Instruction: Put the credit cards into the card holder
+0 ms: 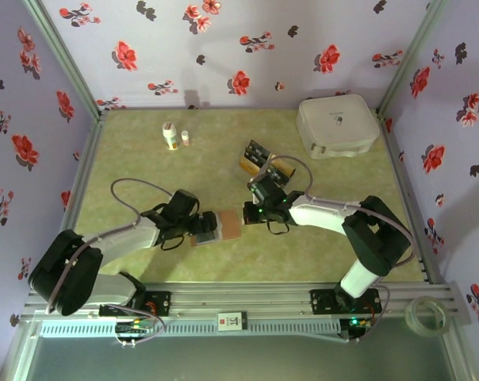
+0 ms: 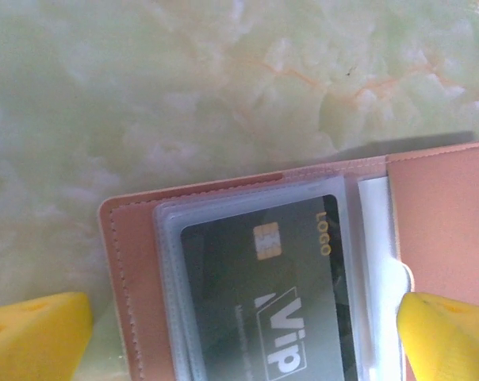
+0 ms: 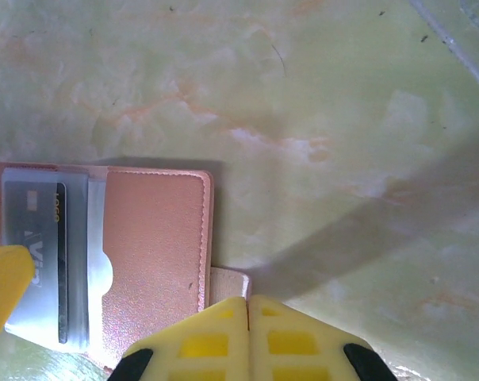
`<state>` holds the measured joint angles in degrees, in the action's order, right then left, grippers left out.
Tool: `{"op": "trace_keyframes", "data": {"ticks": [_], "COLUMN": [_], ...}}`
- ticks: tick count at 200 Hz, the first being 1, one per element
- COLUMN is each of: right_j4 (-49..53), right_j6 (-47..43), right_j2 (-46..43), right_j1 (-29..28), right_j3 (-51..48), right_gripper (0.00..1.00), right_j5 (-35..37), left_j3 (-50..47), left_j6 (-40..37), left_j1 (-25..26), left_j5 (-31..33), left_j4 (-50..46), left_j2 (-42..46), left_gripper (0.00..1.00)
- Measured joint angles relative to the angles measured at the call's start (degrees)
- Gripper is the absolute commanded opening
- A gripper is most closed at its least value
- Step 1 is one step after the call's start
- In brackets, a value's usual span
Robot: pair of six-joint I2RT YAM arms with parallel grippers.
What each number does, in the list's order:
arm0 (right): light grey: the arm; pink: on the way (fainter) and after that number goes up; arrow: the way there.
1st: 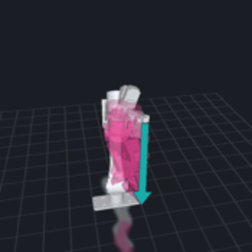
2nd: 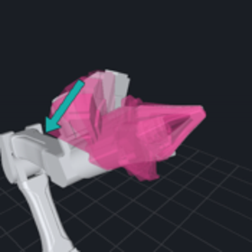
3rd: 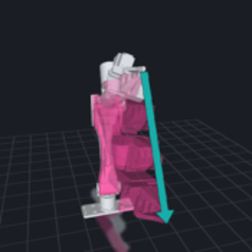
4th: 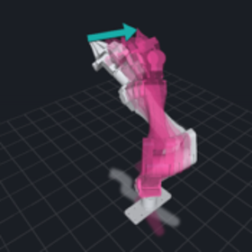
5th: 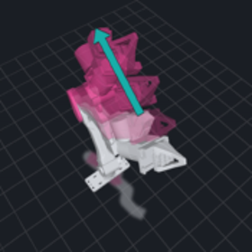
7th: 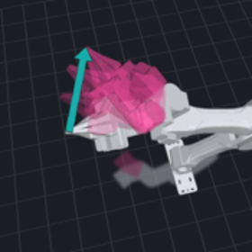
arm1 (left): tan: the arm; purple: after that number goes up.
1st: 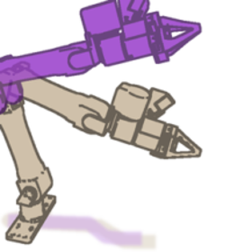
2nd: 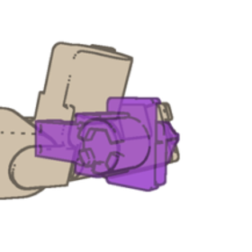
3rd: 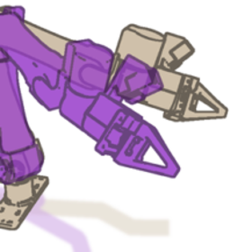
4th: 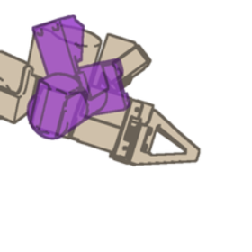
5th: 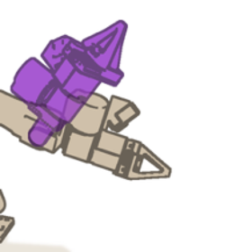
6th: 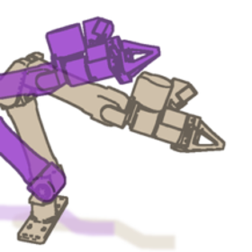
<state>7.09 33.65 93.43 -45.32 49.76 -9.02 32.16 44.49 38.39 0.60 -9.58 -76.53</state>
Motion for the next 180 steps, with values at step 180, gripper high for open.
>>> {"op": "trace_keyframes", "data": {"ticks": [180], "right_j4": [-2.86], "right_j6": [1.46], "right_j2": [1.20], "right_j1": [-0.83], "right_j3": [0.00], "right_gripper": [0.00], "right_j5": [-0.24], "left_j3": [0.94], "left_j6": [0.76], "left_j1": [1.27], "left_j5": [-1.53], "left_j4": [2.78], "left_j2": [6.91], "left_gripper": [1.00]}}
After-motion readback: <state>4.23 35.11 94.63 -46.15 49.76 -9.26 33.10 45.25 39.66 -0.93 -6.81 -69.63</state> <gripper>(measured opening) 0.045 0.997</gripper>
